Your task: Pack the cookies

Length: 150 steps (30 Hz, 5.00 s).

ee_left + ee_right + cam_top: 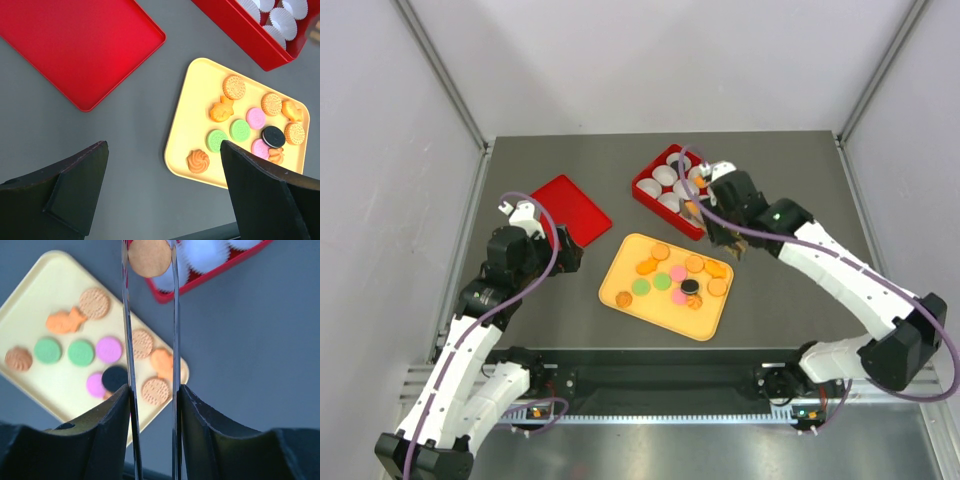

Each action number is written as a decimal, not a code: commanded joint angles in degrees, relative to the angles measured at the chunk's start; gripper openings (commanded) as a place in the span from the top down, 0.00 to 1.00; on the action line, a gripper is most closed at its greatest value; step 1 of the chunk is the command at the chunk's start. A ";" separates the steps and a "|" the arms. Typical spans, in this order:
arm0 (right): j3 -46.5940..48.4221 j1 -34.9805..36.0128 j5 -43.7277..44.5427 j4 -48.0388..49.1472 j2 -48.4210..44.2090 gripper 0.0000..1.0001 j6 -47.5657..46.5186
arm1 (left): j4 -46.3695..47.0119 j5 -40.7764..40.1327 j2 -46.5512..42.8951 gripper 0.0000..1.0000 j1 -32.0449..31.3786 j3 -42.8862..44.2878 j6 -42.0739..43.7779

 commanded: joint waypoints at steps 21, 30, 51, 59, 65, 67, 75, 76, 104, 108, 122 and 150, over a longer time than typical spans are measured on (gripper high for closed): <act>12.90 -18.99 1.91 13.51 23.06 0.60 -1.97 | 1.42 0.09 0.78 0.01 -0.18 -0.37 0.49; 12.38 -19.87 2.61 13.95 24.38 0.58 -1.52 | 1.42 0.00 0.95 0.01 -0.18 -0.37 0.49; 12.02 -19.79 0.33 12.81 20.17 0.52 -1.17 | 1.43 0.00 1.39 0.01 -0.18 -0.37 0.49; 9.48 -16.45 -2.22 10.44 9.54 0.53 -1.35 | 1.16 -0.61 1.48 0.01 -0.09 -0.37 0.41; -0.18 -6.53 -2.13 8.34 -2.59 0.53 -0.47 | 0.99 -0.53 1.83 0.01 -0.18 0.07 0.32; -3.34 -1.97 -2.04 6.75 -6.72 0.53 0.49 | 0.90 -0.44 2.62 0.01 -0.09 0.42 0.40; -12.05 8.33 0.68 -1.86 -17.71 0.53 7.69 | 0.99 0.09 3.24 0.02 -0.09 0.68 0.58; -13.45 9.56 0.77 -2.30 -18.33 0.53 8.31 | 0.99 0.00 3.24 0.01 -0.09 0.59 0.67; -23.22 15.90 -0.90 -2.40 -18.86 0.47 15.44 | 1.25 0.35 2.80 0.02 -0.09 0.15 0.76; -23.31 16.16 -0.29 -2.22 -18.51 0.47 15.79 | 1.25 0.44 2.71 0.01 -0.09 0.15 0.76; -24.98 16.69 -0.02 0.41 -16.40 0.47 16.32 | 1.25 0.27 2.62 0.01 -0.09 0.15 0.76; -18.83 16.34 3.76 -3.71 -17.81 0.63 14.30 | 1.07 -0.35 2.62 0.02 -0.09 0.07 0.67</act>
